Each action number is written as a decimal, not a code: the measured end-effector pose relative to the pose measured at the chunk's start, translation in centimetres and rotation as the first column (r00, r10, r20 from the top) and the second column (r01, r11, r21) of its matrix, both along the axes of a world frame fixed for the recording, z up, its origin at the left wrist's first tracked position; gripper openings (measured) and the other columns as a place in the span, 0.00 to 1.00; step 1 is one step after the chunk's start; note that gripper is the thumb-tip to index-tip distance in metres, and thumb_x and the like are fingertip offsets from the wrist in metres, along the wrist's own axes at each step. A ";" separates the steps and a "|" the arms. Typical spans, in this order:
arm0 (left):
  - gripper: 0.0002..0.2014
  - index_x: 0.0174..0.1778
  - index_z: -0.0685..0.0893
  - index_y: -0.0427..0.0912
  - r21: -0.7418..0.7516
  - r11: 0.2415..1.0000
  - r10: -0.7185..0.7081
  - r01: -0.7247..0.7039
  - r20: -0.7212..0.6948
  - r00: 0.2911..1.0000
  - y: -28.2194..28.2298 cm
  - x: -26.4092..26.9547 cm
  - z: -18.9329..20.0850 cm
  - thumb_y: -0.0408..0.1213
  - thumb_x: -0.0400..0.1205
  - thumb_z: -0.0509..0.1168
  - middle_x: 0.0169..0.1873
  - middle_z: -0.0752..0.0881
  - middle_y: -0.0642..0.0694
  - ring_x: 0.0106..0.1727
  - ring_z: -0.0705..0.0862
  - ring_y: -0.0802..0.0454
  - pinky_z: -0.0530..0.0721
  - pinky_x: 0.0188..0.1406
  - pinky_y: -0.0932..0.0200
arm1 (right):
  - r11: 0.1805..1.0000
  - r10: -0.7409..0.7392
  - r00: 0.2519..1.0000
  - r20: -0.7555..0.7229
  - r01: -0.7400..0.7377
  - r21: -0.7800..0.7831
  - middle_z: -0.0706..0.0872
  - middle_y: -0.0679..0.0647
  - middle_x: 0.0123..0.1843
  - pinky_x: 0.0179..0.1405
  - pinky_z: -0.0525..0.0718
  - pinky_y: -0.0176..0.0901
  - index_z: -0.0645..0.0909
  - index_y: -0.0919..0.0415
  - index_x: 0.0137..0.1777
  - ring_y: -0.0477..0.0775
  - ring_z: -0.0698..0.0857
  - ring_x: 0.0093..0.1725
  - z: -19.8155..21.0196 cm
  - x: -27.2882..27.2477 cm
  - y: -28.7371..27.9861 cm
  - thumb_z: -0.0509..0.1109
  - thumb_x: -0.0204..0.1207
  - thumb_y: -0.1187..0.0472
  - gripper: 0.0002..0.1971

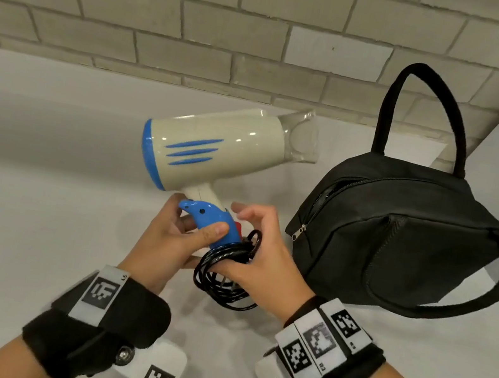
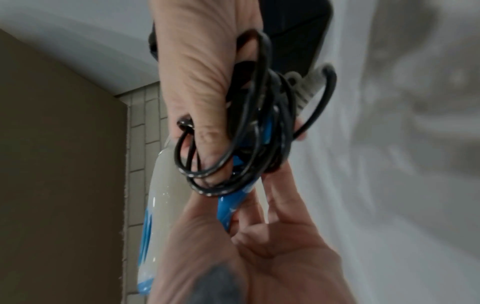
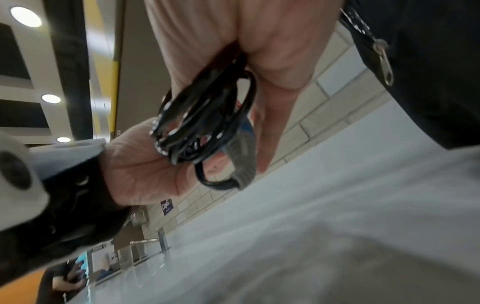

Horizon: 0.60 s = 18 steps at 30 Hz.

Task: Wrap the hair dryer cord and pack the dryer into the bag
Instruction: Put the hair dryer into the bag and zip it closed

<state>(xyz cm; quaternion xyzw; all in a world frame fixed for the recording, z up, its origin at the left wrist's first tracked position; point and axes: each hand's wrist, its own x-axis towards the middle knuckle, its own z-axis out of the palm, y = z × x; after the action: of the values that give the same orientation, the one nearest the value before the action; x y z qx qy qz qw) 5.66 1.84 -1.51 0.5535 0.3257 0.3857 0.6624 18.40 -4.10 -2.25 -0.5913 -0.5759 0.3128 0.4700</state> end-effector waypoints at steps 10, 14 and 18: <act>0.15 0.53 0.72 0.52 0.369 0.913 -0.215 0.177 0.065 0.974 -1.3 3.1 9.0 0.44 0.70 0.64 0.52 0.84 0.49 0.47 0.89 0.57 0.86 0.34 0.63 | 0.982 -0.062 0.998 -0.031 0.067 0.177 0.86 0.47 0.44 0.40 0.86 0.35 0.78 0.49 0.57 0.44 0.86 0.40 10.2 2.8 -2.9 0.76 0.63 0.69 0.24; 0.16 0.53 0.75 0.54 0.475 0.849 -0.242 0.233 -0.042 0.969 -1.4 5.8 10.3 0.56 0.73 0.58 0.53 0.81 0.56 0.54 0.84 0.58 0.87 0.45 0.61 | 0.963 -0.160 0.987 -0.005 0.157 0.218 0.85 0.44 0.41 0.32 0.82 0.30 0.78 0.51 0.61 0.38 0.84 0.34 13.1 5.9 -4.6 0.75 0.65 0.65 0.24; 0.22 0.62 0.71 0.54 0.651 0.664 -0.167 0.368 -0.350 0.922 -2.1 8.9 8.4 0.55 0.74 0.64 0.63 0.75 0.54 0.63 0.73 0.61 0.73 0.59 0.71 | 0.920 -0.310 0.951 0.005 0.299 0.253 0.86 0.52 0.45 0.37 0.86 0.35 0.79 0.53 0.61 0.48 0.85 0.39 14.7 10.3 -6.4 0.70 0.70 0.70 0.21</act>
<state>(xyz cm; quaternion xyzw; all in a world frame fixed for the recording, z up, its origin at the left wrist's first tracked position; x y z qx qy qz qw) 14.54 -0.27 6.89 0.8517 0.1514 0.3019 0.4007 28.67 -10.50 12.41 -0.6165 -0.5222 0.1478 0.5705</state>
